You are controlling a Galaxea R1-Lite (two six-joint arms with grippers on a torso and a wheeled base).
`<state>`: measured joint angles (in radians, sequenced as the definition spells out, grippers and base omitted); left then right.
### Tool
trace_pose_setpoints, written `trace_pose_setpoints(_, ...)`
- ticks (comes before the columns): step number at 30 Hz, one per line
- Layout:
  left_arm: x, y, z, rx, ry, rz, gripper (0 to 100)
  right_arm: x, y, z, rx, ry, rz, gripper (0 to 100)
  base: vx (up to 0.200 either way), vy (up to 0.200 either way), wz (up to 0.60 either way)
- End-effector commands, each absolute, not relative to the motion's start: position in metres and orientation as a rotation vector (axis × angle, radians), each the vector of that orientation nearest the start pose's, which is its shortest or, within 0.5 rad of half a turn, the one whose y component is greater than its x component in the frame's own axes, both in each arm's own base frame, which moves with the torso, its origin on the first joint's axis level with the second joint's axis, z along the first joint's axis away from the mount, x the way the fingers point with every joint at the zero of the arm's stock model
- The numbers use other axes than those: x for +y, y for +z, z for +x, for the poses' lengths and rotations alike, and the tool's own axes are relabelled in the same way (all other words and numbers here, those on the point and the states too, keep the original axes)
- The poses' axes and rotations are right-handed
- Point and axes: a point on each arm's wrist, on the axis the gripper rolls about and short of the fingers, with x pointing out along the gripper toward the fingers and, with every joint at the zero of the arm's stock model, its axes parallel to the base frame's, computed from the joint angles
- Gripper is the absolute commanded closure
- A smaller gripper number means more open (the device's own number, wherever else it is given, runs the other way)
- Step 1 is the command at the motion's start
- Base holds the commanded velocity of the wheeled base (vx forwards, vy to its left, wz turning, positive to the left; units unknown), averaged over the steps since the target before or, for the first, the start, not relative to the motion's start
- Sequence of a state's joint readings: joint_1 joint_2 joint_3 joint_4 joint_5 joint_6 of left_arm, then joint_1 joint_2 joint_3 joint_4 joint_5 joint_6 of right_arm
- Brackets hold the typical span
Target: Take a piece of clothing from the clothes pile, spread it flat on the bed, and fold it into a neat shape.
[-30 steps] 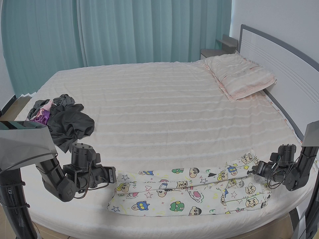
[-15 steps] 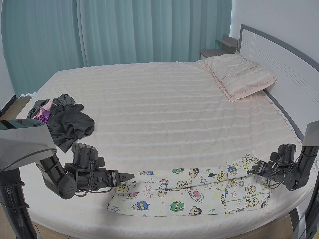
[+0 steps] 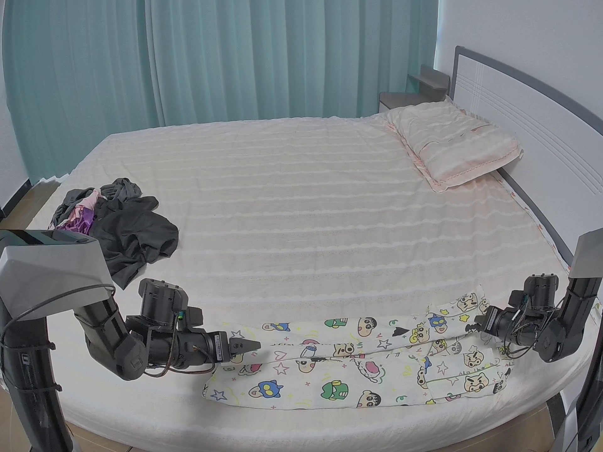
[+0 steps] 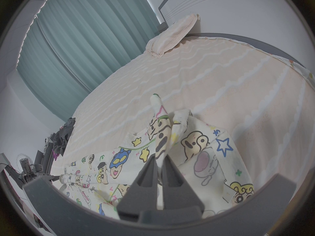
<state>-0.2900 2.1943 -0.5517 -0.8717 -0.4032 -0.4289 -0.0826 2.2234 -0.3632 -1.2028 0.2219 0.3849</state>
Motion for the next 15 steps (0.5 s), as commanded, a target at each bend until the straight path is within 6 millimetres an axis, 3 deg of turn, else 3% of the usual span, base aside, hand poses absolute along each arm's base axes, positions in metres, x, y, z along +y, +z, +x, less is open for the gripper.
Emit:
trace_pose_setpoints(1,-0.0974,-0.015,0.2953,0.94,-0.476,-0.435,0,-0.0183,-0.0147,0.2852,0.676,0.008,0.471,100,0.0,0.0,0.0)
trace_pose_setpoints(10,-0.1017,-0.0141,0.2995,0.928,-0.487,-0.434,0,-0.0183,-0.015,0.2856,0.675,0.007,0.47,100,0.0,0.0,0.0)
trace_pose_setpoints(11,-0.1023,-0.0131,0.3015,0.922,-0.489,-0.435,100,-0.0188,-0.0153,0.2859,0.675,0.007,0.471,100,0.0,0.0,0.0)
trace_pose_setpoints(15,-0.1008,-0.0155,0.3034,0.928,-0.477,-0.438,100,-0.0188,-0.0149,0.2859,0.674,0.007,0.471,100,0.0,0.0,0.0)
